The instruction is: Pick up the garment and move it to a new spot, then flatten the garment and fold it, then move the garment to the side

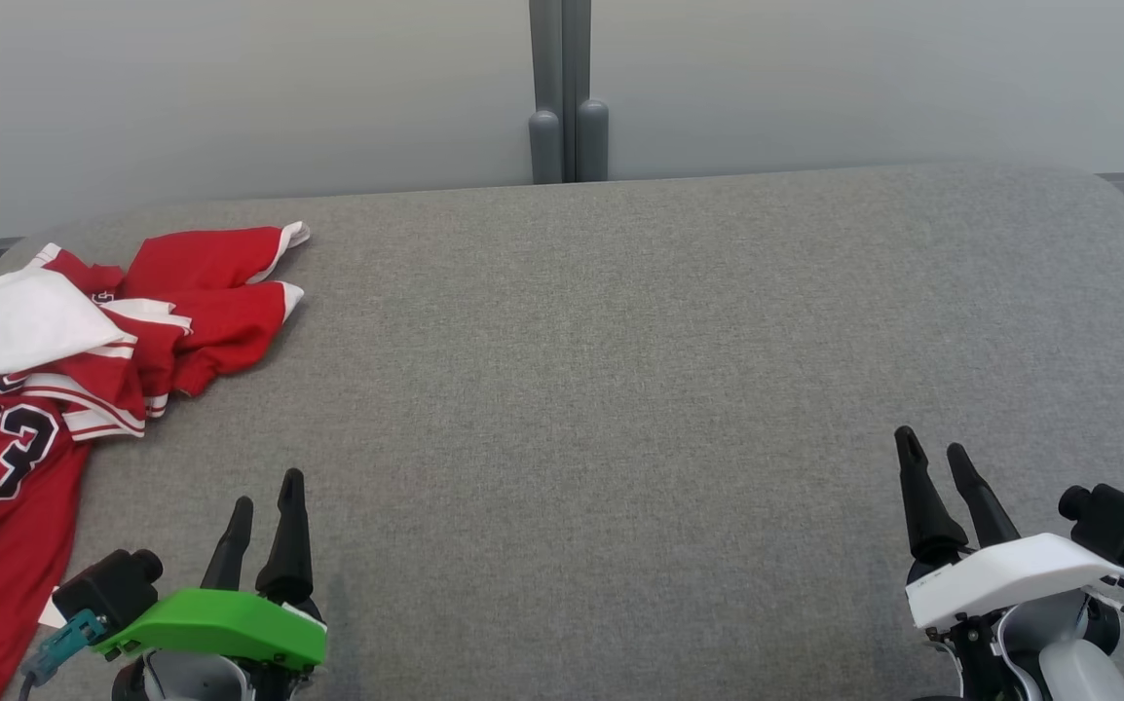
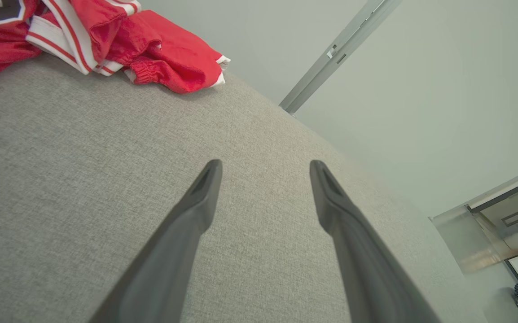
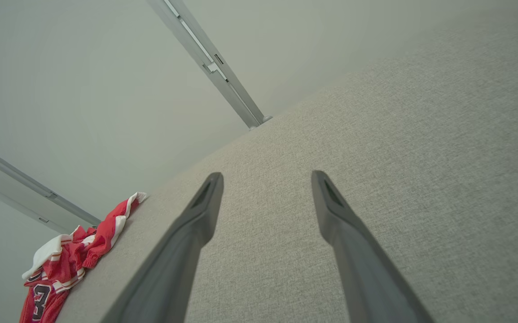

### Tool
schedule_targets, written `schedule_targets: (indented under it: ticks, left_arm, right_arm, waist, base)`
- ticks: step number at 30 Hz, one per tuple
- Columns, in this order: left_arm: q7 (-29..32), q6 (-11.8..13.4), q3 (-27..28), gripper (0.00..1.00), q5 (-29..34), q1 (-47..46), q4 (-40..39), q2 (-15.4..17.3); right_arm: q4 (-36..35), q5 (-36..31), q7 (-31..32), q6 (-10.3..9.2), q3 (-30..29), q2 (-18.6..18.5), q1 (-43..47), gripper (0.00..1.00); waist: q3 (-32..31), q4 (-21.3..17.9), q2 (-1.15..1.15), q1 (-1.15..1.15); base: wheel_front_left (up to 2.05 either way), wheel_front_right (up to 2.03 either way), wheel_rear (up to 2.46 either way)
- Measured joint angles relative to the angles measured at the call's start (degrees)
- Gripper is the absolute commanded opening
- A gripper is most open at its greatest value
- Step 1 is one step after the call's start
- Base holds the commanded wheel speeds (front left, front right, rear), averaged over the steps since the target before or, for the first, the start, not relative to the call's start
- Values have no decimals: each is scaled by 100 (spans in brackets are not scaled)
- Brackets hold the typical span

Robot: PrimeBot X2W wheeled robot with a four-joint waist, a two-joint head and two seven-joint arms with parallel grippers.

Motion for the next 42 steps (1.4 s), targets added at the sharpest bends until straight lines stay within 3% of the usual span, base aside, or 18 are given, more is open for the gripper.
schedule_targets:
  ticks: [29, 42]
  left_arm:
    - [-465, -93, -37, 100, 2083, 87, -45, 104]
    - [-636, -196, 32, 100, 2674, 158, 193, 98]
  right_arm:
    - [16, -1951, -488, 1, 103, -120, 164, 100]
    - [40, -2515, -670, 1, 8, -179, 256, 100]
  waist:
    - [5, 5, 0, 0]
    - [-2, 7, 0, 0]
  base:
    - [0, 0, 0]
    - [0, 0, 0]
